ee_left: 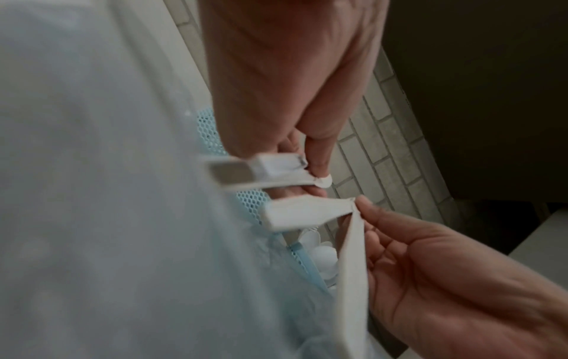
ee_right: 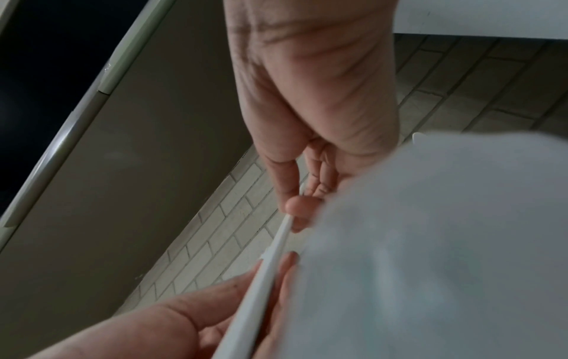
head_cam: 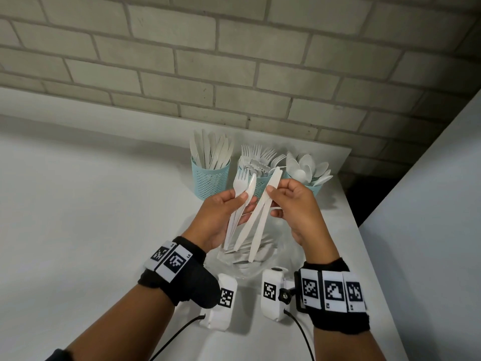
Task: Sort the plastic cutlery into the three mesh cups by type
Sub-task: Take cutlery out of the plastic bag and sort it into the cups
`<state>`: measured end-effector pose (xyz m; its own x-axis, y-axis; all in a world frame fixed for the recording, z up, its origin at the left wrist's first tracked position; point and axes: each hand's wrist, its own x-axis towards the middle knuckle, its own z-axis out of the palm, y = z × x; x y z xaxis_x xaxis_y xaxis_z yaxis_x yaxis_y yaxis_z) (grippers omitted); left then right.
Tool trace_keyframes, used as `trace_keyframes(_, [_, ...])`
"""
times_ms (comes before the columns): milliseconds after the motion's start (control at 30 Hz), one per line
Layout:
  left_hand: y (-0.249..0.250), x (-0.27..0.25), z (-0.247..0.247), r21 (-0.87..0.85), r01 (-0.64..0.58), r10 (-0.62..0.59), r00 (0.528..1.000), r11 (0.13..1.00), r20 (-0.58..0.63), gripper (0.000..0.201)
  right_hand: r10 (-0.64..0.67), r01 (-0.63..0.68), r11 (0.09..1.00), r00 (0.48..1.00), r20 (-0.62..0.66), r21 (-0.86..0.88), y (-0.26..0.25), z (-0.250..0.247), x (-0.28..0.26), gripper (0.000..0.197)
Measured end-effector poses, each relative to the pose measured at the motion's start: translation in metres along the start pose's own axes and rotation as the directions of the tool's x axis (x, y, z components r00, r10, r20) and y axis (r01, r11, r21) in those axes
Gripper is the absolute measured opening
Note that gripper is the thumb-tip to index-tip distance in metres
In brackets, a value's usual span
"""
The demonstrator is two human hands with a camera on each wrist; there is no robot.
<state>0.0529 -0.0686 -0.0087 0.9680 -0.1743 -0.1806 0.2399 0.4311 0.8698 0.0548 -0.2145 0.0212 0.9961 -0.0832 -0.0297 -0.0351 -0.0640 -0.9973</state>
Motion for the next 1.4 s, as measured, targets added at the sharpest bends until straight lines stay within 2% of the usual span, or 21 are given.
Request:
trace_keyframes(267, [0.000, -0.002, -0.001, -0.008, -0.024, 0.024, 1.000, 1.000, -0.010, 0.018, 0.032, -0.035, 0.999, 0.993, 0.111, 0.024, 0.000, 0.007, 0.004, 0.025])
trace_keyframes(433, [0.005, -0.002, -0.004, -0.023, -0.040, 0.039, 0.999, 0.999, -0.012, 0.023, 0.122, -0.128, 0.992, 0.967, 0.222, 0.014, -0.007, 0.015, 0.015, 0.016])
trace_keyframes(567, [0.013, -0.001, -0.009, -0.074, -0.053, 0.051, 0.998, 0.996, -0.036, 0.030, 0.141, -0.133, 0.990, 0.953, 0.268, -0.047, -0.019, 0.027, 0.027, 0.010])
trace_keyframes(733, [0.024, 0.004, -0.021, -0.161, -0.053, 0.029, 0.988, 0.986, -0.150, 0.024, 0.074, -0.075, 0.997, 0.976, 0.203, -0.005, -0.055, 0.027, 0.056, 0.007])
trace_keyframes(833, [0.028, 0.005, -0.030, -0.210, -0.068, 0.023, 0.977, 0.975, -0.210, 0.020, -0.067, 0.064, 0.997, 0.993, 0.098, 0.040, -0.081, 0.029, 0.077, 0.009])
trace_keyframes(933, [0.030, 0.004, -0.035, -0.237, -0.082, 0.020, 0.968, 0.968, -0.251, 0.021, -0.238, 0.241, 0.966, 0.970, -0.049, 0.091, -0.093, 0.041, 0.096, 0.009])
trace_keyframes(1000, [0.031, 0.004, -0.037, -0.244, -0.083, 0.016, 0.964, 0.966, -0.267, 0.022, -0.331, 0.336, 0.942, 0.937, -0.115, 0.028, -0.089, 0.056, 0.105, 0.009])
trace_keyframes(1100, [0.032, 0.003, -0.039, -0.241, -0.081, 0.007, 0.957, 0.967, -0.291, 0.022, -0.395, 0.380, 0.916, 0.911, -0.121, -0.128, -0.069, 0.081, 0.115, 0.021])
trace_keyframes(1233, [0.032, 0.001, -0.043, -0.228, -0.083, 0.005, 0.946, 0.970, -0.323, 0.023, -0.368, 0.355, 0.861, 0.929, 0.034, -0.364, -0.035, 0.103, 0.123, 0.021])
trace_keyframes(1333, [0.033, 0.001, -0.048, -0.224, -0.082, -0.001, 0.938, 0.971, -0.348, 0.023, -0.290, 0.322, 0.740, 0.945, 0.152, -0.590, -0.023, 0.108, 0.125, 0.024])
trace_keyframes(1400, [0.033, 0.002, -0.050, -0.221, -0.074, -0.010, 0.935, 0.972, -0.356, 0.023, -0.254, 0.327, 0.668, 0.945, 0.208, -0.668, -0.023, 0.110, 0.127, 0.024])
